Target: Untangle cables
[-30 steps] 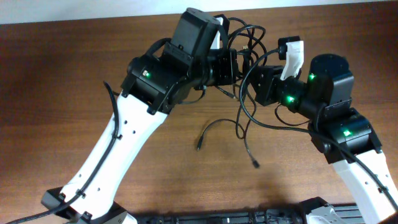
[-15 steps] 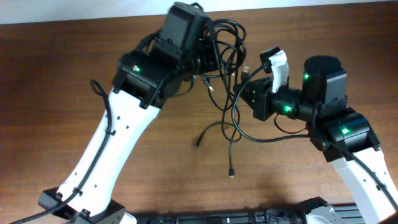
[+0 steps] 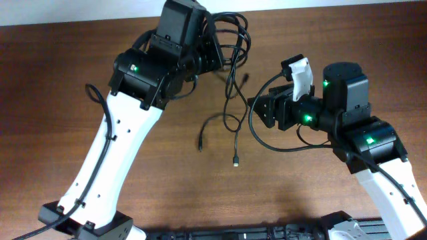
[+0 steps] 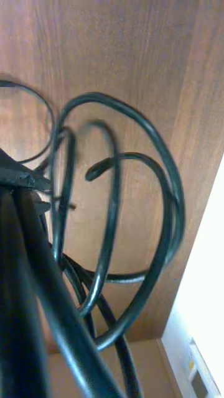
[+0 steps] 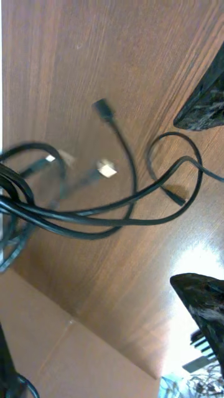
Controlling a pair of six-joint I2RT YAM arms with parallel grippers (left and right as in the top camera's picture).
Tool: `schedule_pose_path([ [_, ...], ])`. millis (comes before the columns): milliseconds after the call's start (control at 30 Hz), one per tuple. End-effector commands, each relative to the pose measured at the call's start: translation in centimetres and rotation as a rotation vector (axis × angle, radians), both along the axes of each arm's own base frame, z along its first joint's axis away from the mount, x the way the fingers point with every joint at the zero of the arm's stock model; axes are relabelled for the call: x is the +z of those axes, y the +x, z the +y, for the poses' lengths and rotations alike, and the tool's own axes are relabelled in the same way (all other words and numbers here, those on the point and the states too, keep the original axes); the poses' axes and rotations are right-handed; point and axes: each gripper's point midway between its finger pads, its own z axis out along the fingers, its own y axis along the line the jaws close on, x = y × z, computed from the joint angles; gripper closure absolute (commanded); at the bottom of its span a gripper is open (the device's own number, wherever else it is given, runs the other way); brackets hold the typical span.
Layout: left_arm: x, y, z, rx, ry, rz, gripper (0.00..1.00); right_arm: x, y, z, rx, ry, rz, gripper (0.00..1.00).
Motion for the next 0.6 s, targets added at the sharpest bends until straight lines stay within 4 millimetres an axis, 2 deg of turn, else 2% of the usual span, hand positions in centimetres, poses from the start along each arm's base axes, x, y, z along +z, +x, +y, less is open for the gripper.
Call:
schedule_pose_path([
  [0,1.4,-0.9,-0.4,-0.050,-0.039,-0.008,1.00,0.2,0.6,-0.8,-0.048,-0.034,-0.027,0.27],
  [267,2.2,-4.6,-4.7,-0.380,-0.164,0.033,1.00,1.1,1.2,-0.6,-0.029,-0.046,-0.098,0.22],
  [533,1.2,-6.1,-4.6,-0.412,-0.160,0.105,1.00,2.5,1.8,-0.2,-0.018,-0.018,-0.161,0.22],
  [567,1.3,-6.3,-4.8,-0.430,-0.158,0.101,1.00,2.6,1.8,-0.2,-0.017,-0.017,-0.165,0.26],
])
